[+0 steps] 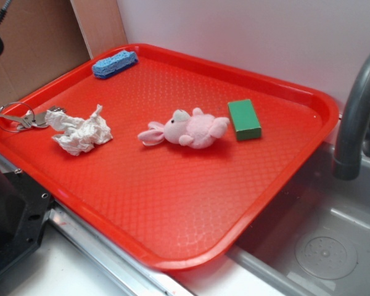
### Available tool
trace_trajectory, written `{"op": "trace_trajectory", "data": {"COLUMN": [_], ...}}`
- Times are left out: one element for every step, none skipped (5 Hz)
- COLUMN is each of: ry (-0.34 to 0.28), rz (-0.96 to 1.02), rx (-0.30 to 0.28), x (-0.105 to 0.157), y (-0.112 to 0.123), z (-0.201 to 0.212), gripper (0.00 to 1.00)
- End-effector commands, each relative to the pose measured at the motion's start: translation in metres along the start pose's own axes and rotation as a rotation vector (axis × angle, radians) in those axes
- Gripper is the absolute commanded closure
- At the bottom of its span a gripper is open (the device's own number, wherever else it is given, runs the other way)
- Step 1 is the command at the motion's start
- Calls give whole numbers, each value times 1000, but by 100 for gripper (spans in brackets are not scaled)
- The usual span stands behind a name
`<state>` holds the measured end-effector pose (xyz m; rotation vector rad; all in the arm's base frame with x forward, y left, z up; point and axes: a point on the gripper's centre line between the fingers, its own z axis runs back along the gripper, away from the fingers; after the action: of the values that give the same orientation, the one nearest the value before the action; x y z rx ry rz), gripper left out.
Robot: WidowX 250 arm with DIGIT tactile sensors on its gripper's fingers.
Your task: Grab the silver keys.
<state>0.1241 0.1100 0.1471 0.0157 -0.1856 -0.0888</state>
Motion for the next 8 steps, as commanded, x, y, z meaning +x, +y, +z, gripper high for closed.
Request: {"op": "trace_trajectory", "data": {"ry": [103, 162, 192, 234, 245, 259, 249, 216], "rz": [64, 78, 66, 69, 82, 79, 96, 109], "rx": [74, 49, 29, -16, 1, -6, -19, -1], "x": [-12, -13, -11, -9, -9, -12, -13, -9], "y": [43, 46, 37, 31, 31, 31, 33, 33], "z": [-45, -68, -84, -103, -106, -109, -102, -80], "gripper": [0, 0, 0, 0, 100, 100, 100, 100]}}
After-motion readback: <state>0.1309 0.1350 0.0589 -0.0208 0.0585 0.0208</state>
